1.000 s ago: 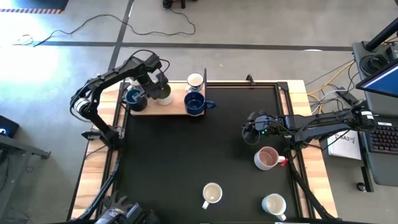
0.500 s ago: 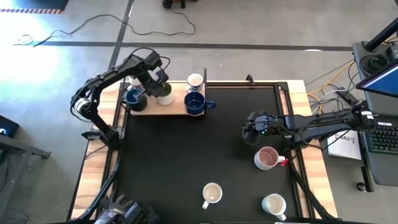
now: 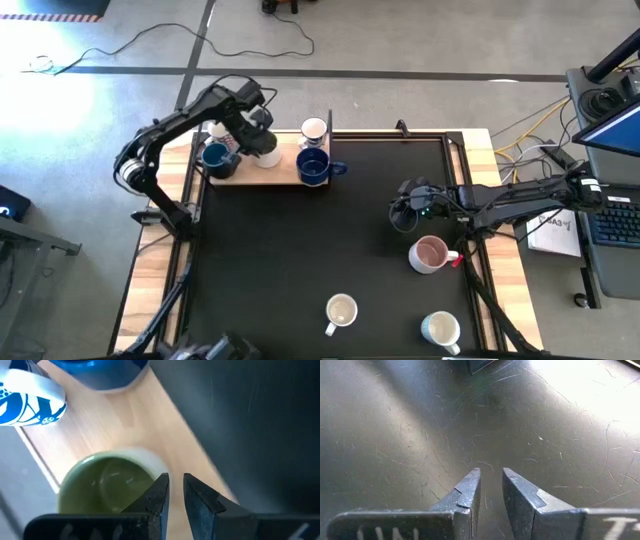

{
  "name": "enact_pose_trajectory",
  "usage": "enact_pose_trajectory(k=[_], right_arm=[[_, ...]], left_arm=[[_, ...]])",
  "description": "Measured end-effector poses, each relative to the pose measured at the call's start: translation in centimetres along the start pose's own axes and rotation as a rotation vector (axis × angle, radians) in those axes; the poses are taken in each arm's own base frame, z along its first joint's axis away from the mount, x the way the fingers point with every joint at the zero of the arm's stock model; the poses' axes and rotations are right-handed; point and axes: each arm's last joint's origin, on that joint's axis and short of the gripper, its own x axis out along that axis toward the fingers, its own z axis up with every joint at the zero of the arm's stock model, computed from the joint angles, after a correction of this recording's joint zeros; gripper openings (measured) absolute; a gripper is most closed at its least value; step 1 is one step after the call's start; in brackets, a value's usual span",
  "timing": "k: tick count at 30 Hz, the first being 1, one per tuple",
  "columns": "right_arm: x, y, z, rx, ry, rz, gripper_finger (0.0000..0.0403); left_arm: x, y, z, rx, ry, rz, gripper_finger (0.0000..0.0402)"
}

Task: Place coffee mugs
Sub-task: Put the white-green mug on the shelf

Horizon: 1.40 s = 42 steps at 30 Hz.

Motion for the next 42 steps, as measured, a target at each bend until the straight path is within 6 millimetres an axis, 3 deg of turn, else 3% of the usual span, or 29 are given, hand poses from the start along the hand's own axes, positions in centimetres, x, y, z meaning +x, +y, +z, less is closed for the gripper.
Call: enact_pose_trajectory(k=[9,18,30,42], right_arm=[[0.0,0.0,0.0,0.000,0.000,0.000,0.0068],[0.0,0.0,0.0,0.000,0.000,0.000,0.0068],[0.0,0.0,0.0,0.000,0.000,0.000,0.0068],[0.0,0.0,0.0,0.000,0.000,0.000,0.0068]], left_arm=[[0.8,-0.1,2.4,-0.296,-0.029,0.022,0.0039],[1.6,0.5,2.3,-0.532,-0.012,0.049,0.0039],[3.6,1.4,1.8,-0.578,0.094,0.045,0.0039],[2.4,1.2,2.2,-0.606,0.070,0.071,0.0039]])
